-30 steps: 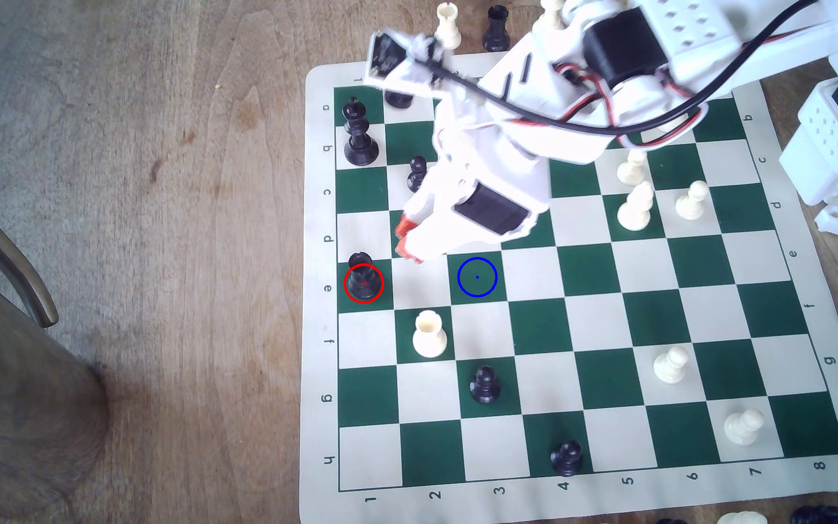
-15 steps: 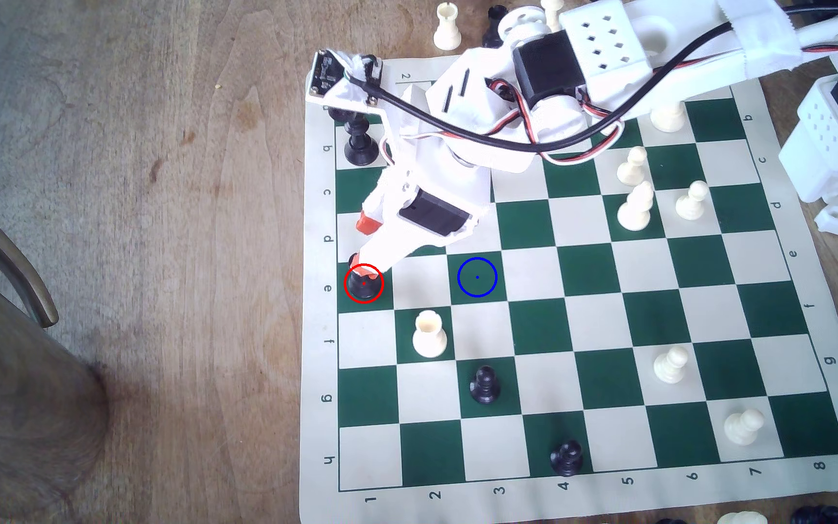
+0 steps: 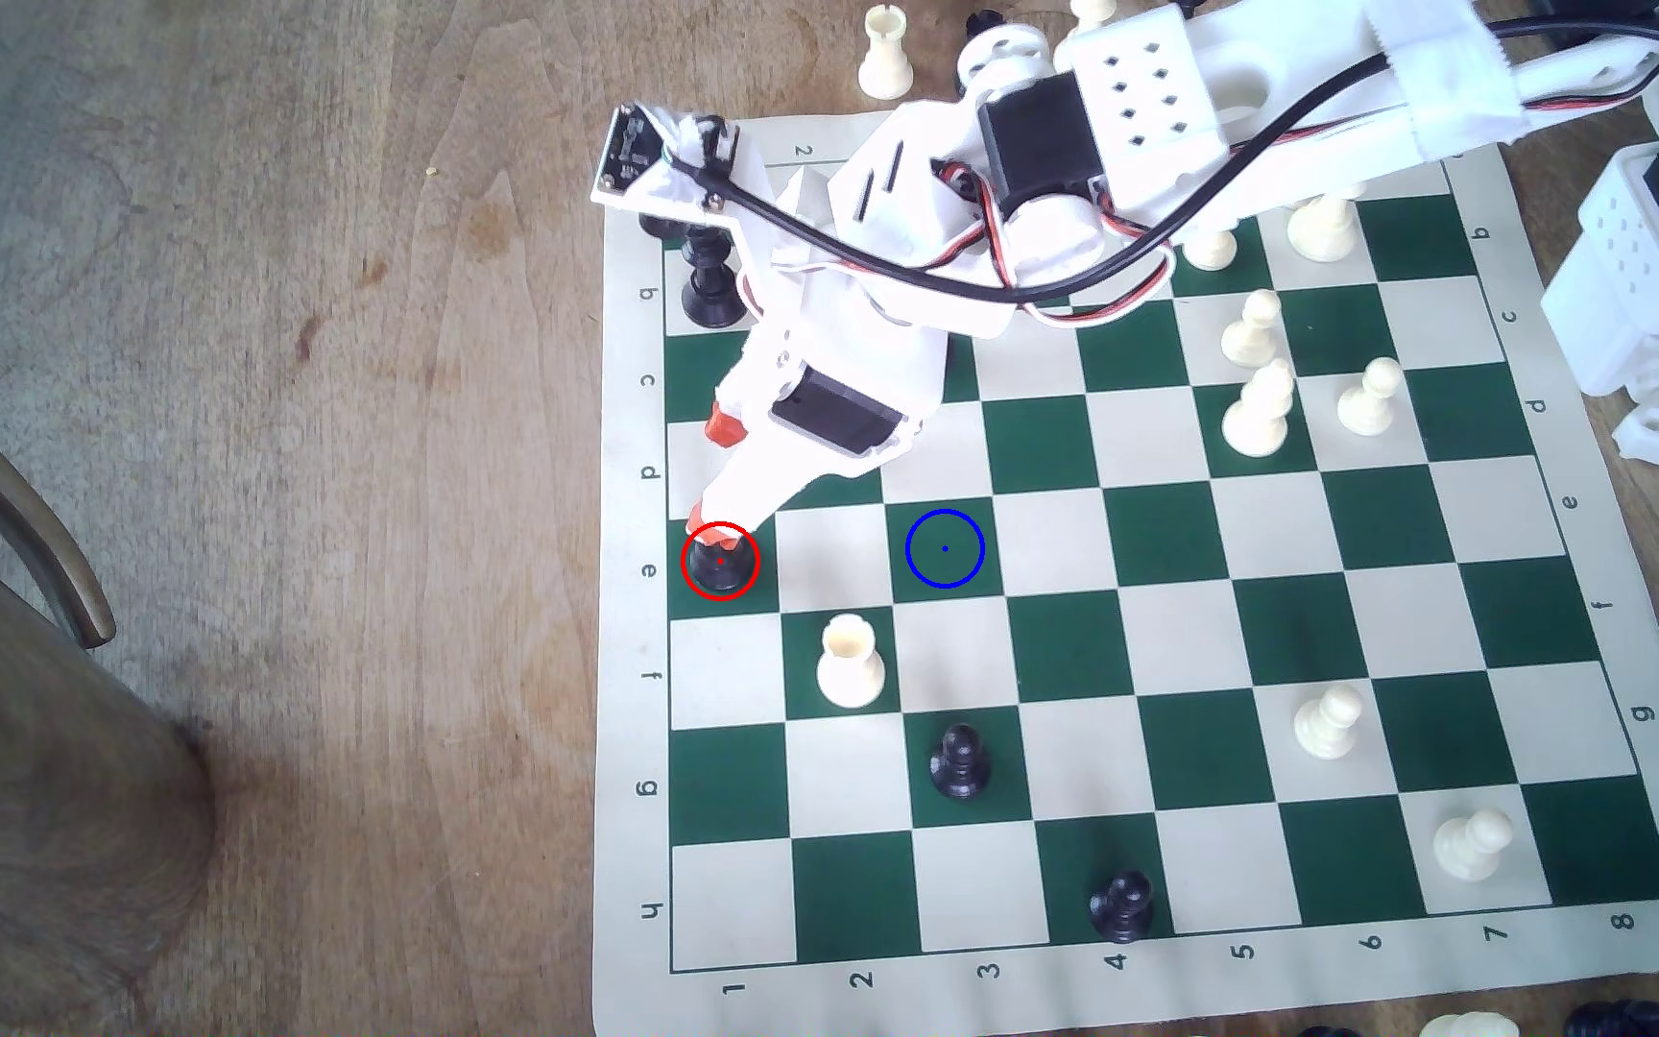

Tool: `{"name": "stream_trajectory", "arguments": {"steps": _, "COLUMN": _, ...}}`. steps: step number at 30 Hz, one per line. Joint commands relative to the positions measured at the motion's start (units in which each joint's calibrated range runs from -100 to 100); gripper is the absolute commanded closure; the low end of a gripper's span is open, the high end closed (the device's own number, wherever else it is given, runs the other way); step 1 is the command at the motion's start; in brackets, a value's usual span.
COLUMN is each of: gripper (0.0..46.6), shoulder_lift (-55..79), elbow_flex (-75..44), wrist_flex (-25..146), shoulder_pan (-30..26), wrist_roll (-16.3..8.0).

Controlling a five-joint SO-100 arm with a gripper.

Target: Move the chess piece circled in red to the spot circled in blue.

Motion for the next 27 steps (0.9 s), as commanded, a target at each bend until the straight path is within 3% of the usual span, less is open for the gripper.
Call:
{"name": "stream_trajectory", "arguments": {"steps": 1, "gripper": 30.3, "shoulder_lift": -1.8, "elbow_flex": -4.6, "wrist_flex": -2.4, "shoulder_pan": 0.3, "wrist_roll": -0.5}}
{"name": "stream_trajectory", "arguments": {"steps": 27, "gripper": 30.0, "shoulder_lift": 0.3, "elbow_flex": -6.1, "wrist_flex": -4.1, "shoulder_pan": -0.5, "wrist_roll": -1.4}}
